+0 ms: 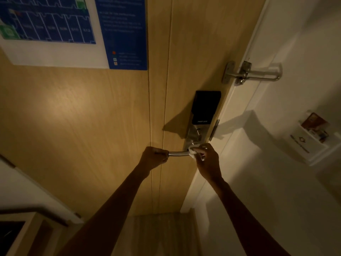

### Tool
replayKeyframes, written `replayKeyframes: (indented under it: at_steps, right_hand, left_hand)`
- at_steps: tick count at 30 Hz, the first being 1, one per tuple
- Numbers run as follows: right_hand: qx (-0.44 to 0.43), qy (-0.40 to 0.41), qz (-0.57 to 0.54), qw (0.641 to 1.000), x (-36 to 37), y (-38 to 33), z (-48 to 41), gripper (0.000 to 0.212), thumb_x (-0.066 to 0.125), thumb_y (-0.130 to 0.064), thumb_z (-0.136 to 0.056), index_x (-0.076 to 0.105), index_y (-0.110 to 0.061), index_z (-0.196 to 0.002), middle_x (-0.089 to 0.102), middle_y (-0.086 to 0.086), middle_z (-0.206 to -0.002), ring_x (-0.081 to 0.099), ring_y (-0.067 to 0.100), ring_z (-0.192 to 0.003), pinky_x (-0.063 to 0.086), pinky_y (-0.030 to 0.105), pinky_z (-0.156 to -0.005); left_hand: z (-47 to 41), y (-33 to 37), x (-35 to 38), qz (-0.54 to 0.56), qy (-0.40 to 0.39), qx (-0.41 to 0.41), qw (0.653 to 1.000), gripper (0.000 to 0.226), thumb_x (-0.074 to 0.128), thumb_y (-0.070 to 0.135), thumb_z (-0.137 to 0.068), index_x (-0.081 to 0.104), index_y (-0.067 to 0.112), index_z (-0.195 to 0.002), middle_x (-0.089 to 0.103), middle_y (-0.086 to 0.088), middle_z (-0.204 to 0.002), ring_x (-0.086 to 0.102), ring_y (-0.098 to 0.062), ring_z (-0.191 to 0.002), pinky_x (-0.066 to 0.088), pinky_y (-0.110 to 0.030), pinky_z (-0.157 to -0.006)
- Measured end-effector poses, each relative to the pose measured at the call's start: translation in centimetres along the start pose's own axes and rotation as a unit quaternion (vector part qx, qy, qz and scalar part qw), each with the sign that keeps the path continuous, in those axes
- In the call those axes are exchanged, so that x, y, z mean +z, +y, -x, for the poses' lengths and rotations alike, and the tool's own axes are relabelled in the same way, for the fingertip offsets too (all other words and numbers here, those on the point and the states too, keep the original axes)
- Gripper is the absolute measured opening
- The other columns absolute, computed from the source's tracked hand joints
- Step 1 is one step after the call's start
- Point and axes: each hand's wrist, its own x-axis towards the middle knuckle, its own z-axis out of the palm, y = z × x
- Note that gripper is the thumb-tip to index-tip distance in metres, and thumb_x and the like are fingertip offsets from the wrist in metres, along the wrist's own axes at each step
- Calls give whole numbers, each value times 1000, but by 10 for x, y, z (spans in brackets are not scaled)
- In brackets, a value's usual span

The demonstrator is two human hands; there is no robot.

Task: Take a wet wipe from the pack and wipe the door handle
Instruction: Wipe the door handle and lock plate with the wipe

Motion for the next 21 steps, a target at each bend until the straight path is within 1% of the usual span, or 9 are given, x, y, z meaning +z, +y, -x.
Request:
replayKeyframes:
  at_steps: [2, 4, 6, 8, 10, 13, 16, 19, 21]
  right_hand:
    - [-65, -51, 68, 994, 6, -11, -7, 18, 66, -15, -88, 70, -13, -105, 68, 2, -107, 63, 12, -102, 54, 24, -90]
    - [-93, -70, 101, 988, 15, -25, -6, 20, 65, -15, -88, 68, -13, -107, 68, 2, -109, 61, 13, -107, 49, 22, -95]
    - [-107, -79, 101, 986, 25, -35, 1, 21, 64, -17, -89, 66, -15, -110, 64, 1, -111, 59, 11, -108, 49, 20, -93]
    - [-110, -99, 103, 984, 26, -34, 5, 25, 65, -19, -89, 65, -16, -113, 60, 0, -116, 59, 10, -108, 53, 23, -91]
    - [-96, -107, 106, 984, 16, -23, 2, 25, 65, -23, -89, 65, -18, -113, 59, 0, -119, 58, 11, -110, 53, 25, -92]
    - [-68, -83, 122, 987, -2, -3, -4, 22, 65, -26, -89, 66, -20, -110, 60, -2, -121, 56, 11, -112, 53, 26, -92]
    - [-45, -42, 110, 992, 4, -4, 2, 22, 67, -24, -88, 67, -18, -109, 61, -1, -119, 56, 13, -112, 54, 29, -91]
    - [-74, -48, 112, 990, 26, -33, 6, 21, 68, -20, -87, 68, -16, -107, 63, 3, -114, 57, 15, -110, 54, 29, -91]
    - [-93, -67, 123, 986, 26, -40, 2, 23, 69, -18, -85, 69, -15, -108, 64, 5, -113, 56, 19, -111, 53, 29, -93]
  left_hand:
    - [-2, -2, 0, -3, 6, 2, 1000, 14, 66, -3, -81, 74, 9, -78, 71, -12, -79, 69, -25, -84, 58, -27, -76]
    - [-3, -4, 0, -14, 8, 5, 1000, 17, 67, -2, -81, 74, 13, -75, 71, -11, -78, 70, -27, -84, 58, -30, -80]
    - [-3, -4, -1, -24, 7, 10, 1000, 14, 67, -1, -81, 75, 10, -81, 72, -11, -79, 70, -28, -85, 58, -31, -81]
    - [-1, -4, -1, -32, 13, 11, 999, 12, 66, -2, -81, 74, 2, -90, 72, -14, -84, 70, -26, -85, 58, -29, -81]
    - [2, -3, 0, -32, 19, 10, 999, 15, 65, -3, -82, 73, -1, -94, 72, -17, -88, 70, -26, -85, 59, -26, -78]
    - [6, -1, 2, -33, 27, 6, 999, 13, 66, -2, -81, 75, 5, -87, 72, -13, -85, 70, -24, -86, 59, -24, -75]
    - [4, -4, 5, -38, 41, 17, 998, 20, 67, 1, -80, 74, 18, -74, 73, -9, -83, 72, -25, -87, 59, -32, -82]
    - [3, -9, 5, -46, 56, 36, 997, 27, 67, 4, -78, 75, 27, -67, 75, -8, -78, 73, -25, -82, 60, -38, -84]
    - [4, -9, 6, -50, 64, 36, 996, 25, 67, 4, -77, 76, 26, -69, 76, -8, -78, 74, -25, -81, 60, -38, -84]
